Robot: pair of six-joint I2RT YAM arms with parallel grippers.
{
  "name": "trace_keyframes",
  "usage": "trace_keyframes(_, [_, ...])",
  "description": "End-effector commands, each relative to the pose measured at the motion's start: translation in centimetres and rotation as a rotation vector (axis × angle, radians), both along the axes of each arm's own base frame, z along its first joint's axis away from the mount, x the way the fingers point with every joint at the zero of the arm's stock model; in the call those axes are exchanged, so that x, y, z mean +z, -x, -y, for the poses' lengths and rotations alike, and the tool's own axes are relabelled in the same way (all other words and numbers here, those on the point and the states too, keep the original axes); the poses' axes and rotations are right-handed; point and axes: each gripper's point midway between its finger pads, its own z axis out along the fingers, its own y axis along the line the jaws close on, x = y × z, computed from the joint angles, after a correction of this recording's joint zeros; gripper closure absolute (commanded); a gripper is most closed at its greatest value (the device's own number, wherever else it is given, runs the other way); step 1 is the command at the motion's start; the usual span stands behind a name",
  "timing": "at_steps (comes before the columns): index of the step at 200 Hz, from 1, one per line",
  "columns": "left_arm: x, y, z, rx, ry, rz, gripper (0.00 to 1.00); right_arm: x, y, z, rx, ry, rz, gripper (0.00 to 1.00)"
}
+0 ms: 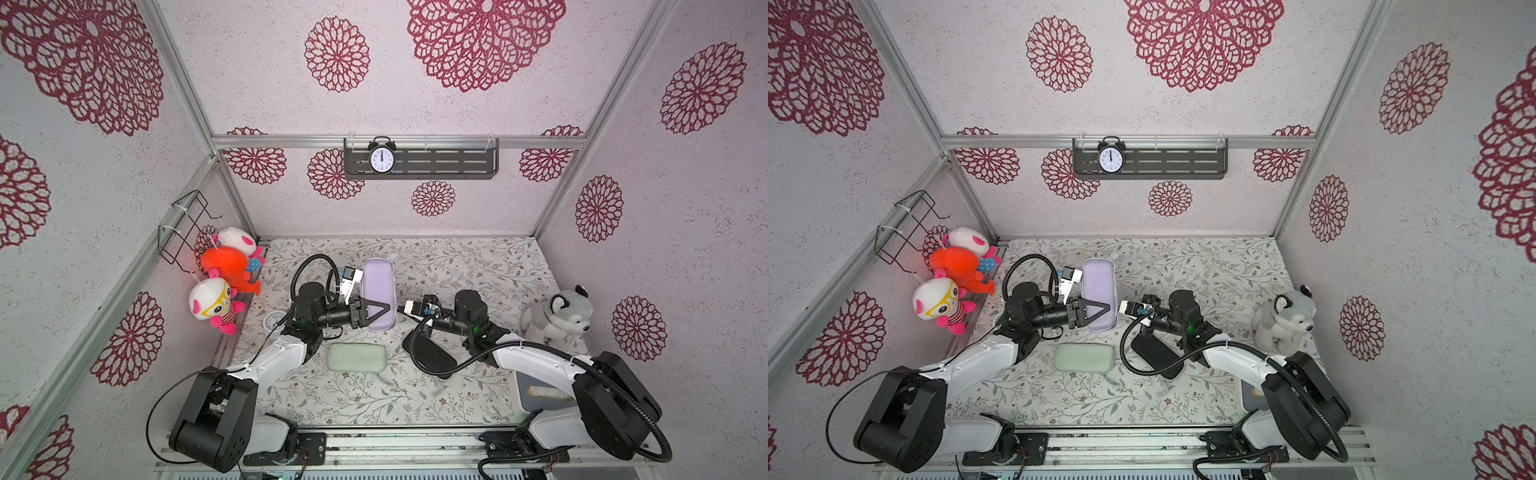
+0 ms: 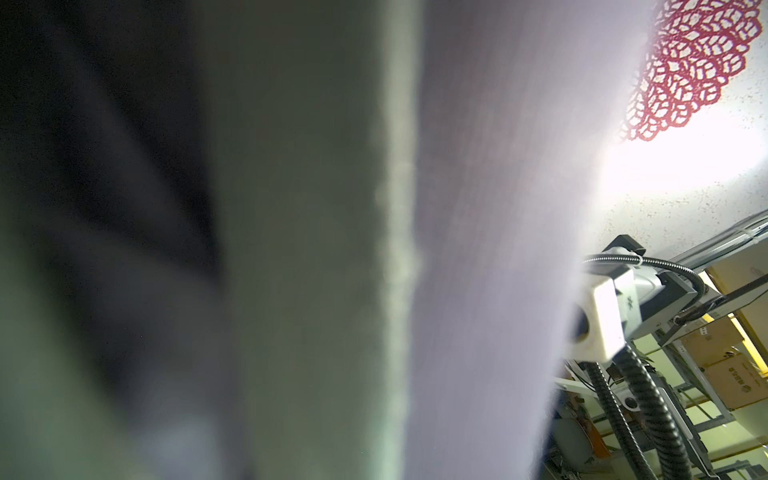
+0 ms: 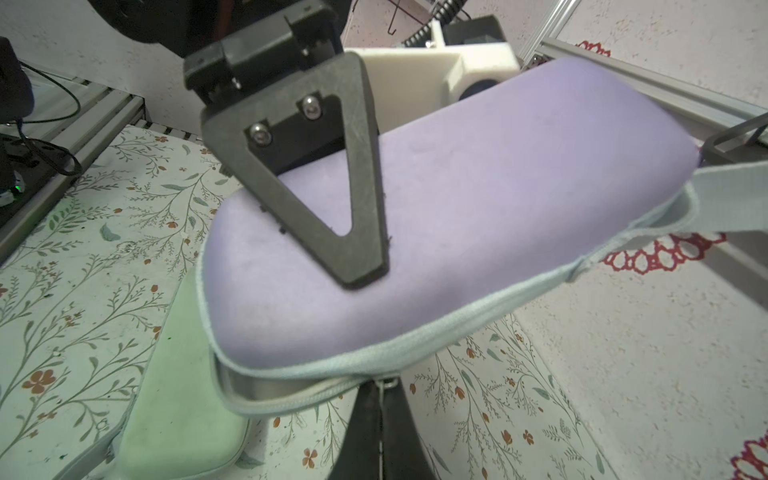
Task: Put umbrellas into zippered umbrella sleeves
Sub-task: Zip the zipper on the umbrella sleeve.
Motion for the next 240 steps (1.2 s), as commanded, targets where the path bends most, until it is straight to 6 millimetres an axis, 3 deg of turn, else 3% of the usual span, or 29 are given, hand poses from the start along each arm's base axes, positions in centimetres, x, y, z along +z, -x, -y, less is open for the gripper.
trace_keyframes(1, [3.3,-1.9,-0.3,0.051,0.032,0.116,0.97,-0.5,2.6,-0.3,0.046,0.015,-0.062,1.00])
trace_keyframes(63, [2.4,-3.8,0.0,0.096,0.020,0.083,0.95,-2.3,5.1,-1.6,0.079,0.054,-0.140,1.00])
trace_keyframes(125, [2.0,-4.9,0.2,0.152,0.000,0.085,0.95,-3.3,6.4,-2.9,0.094,0.031,-0.222,1.00])
trace_keyframes(180, [2.0,-5.3,0.4,0.210,0.027,0.108,0.96,-2.5,6.0,-3.8,0.083,-0.056,-0.277,1.00])
trace_keyframes(221, [0.7,-6.2,1.3,0.254,0.050,0.088,0.93,-2.0,5.1,-5.5,0.078,-0.119,-0.336,1.00])
trace_keyframes(240, [-0.2,-6.9,0.8,0.304,0.084,0.071,0.92,-1.9,4.7,-6.2,0.081,-0.153,-0.358,1.00])
